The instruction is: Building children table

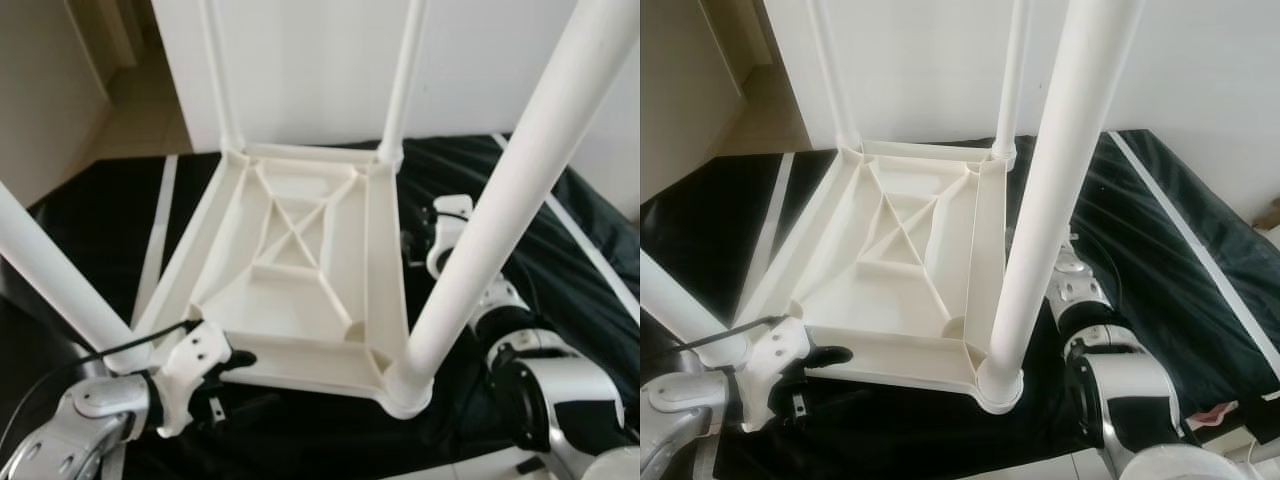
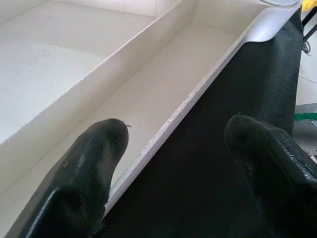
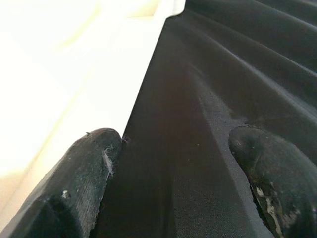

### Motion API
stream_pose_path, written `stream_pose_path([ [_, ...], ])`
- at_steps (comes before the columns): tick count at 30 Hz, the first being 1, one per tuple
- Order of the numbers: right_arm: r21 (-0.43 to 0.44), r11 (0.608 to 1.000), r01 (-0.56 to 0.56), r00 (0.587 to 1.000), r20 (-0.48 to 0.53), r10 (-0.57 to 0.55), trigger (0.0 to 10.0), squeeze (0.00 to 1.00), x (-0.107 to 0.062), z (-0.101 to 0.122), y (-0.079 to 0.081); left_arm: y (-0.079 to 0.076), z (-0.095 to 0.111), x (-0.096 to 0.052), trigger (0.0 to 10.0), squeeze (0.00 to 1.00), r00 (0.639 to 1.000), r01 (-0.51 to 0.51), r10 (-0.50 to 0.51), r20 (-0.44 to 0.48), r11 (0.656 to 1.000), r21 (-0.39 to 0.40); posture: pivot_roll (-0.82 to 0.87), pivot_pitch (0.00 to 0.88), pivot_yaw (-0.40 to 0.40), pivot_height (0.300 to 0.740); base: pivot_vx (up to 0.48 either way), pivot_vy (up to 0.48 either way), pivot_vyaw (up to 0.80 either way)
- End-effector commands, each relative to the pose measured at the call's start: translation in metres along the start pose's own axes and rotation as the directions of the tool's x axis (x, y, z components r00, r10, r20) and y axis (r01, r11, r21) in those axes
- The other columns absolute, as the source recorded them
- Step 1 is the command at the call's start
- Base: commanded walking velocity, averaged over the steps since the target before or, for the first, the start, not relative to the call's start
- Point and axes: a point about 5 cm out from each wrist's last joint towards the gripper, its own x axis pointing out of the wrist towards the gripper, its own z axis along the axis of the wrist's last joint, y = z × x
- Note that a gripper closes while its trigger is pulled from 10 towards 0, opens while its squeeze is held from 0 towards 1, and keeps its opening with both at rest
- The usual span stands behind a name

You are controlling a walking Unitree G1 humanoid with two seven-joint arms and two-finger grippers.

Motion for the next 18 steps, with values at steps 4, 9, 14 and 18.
stream_pose_path([
  [4, 0.007, 0.997, -0.076, 0.997, -0.004, 0.076, 10.0, 0.00, 0.004, 0.005, 0.021, -0.015, -0.027, 0.008, 10.0, 0.00, 0.991, 0.091, -0.104, -0.088, 0.985, -0.145, 0.07, 0.025, -0.030, 0.740, 0.000, 0.000, 0.00],
  [9, 0.025, 0.991, -0.130, 0.991, -0.008, 0.130, 10.0, 0.00, 0.006, 0.007, 0.035, -0.017, -0.026, 0.010, 10.0, 0.00, 0.990, 0.101, -0.113, -0.083, 0.985, -0.143, 0.07, 0.026, -0.024, 0.740, 0.000, 0.000, 0.00],
  [14, -0.005, 0.980, -0.199, 0.980, 0.014, 0.199, 10.0, 0.00, 0.006, 0.013, 0.049, -0.018, -0.024, 0.012, 10.0, 0.00, 0.990, 0.110, -0.122, -0.075, 0.983, -0.146, 0.07, 0.025, -0.023, 0.740, 0.000, 0.000, 0.00],
  [18, -0.015, 0.972, -0.235, 0.970, 0.061, 0.236, 10.0, 0.00, 0.005, 0.016, 0.053, -0.020, -0.022, 0.013, 10.0, 0.00, 0.990, 0.114, -0.124, -0.062, 0.983, -0.146, 0.08, 0.025, -0.027, 0.740, 0.000, 0.000, 0.00],
])
